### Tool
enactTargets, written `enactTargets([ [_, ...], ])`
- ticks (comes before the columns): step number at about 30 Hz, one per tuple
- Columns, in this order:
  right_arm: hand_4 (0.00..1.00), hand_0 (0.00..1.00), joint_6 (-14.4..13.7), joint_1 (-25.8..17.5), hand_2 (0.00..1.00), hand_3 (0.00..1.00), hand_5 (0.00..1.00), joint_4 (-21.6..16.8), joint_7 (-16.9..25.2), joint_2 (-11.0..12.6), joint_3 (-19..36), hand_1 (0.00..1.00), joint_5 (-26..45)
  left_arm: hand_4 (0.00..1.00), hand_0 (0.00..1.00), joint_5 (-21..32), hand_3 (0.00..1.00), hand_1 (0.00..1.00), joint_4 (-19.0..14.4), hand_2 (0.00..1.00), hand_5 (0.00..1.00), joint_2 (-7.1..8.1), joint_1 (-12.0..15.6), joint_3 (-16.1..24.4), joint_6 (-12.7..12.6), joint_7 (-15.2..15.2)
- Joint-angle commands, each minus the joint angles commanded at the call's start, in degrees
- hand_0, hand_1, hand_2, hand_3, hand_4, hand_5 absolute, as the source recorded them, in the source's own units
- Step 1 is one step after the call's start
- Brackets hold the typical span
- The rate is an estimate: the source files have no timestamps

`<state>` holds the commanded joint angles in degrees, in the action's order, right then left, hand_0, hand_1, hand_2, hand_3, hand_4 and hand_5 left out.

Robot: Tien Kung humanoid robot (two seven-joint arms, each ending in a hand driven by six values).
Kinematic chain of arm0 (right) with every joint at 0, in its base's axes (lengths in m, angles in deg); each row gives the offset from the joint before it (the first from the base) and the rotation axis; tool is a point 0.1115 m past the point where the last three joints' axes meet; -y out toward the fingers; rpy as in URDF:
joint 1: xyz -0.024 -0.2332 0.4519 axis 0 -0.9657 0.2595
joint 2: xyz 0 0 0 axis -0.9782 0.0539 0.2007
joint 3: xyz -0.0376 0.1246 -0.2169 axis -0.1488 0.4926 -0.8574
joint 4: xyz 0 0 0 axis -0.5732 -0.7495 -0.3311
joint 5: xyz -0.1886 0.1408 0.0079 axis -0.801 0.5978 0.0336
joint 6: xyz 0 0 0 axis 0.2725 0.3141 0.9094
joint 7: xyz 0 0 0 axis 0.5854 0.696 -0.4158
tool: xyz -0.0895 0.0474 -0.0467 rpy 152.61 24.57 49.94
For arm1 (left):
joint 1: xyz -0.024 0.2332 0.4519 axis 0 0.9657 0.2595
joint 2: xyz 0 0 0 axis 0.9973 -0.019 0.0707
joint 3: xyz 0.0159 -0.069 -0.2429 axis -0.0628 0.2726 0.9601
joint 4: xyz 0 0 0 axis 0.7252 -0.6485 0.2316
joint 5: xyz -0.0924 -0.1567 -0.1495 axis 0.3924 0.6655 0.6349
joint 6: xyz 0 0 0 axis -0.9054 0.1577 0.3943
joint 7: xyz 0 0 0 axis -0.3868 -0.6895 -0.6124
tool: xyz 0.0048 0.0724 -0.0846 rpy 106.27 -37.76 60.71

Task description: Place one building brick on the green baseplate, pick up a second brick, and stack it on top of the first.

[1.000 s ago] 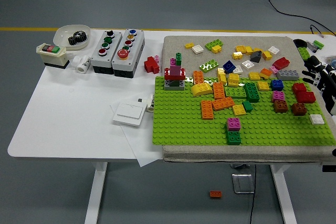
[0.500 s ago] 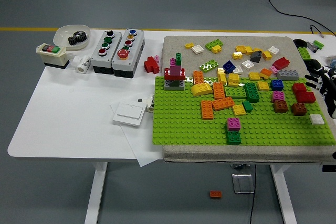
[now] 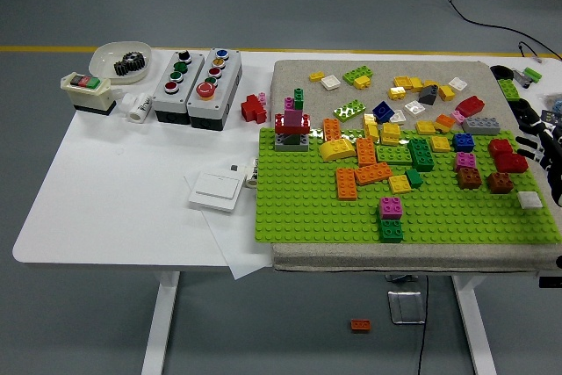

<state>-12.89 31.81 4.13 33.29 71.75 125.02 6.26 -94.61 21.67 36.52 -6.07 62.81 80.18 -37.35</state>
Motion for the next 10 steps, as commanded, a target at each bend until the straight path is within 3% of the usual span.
enactTargets([
  [10, 0.961, 0.745, -0.22, -0.72, 0.737, 0.677, 0.706, 0.64, -1.98, -0.34, 1.15, 0.715, -3.66, 0.723, 0.865, -0.55, 0.624, 0.815, -0.13, 0.819, 0.685, 0.00, -0.03, 0.20, 0.10, -0.10],
])
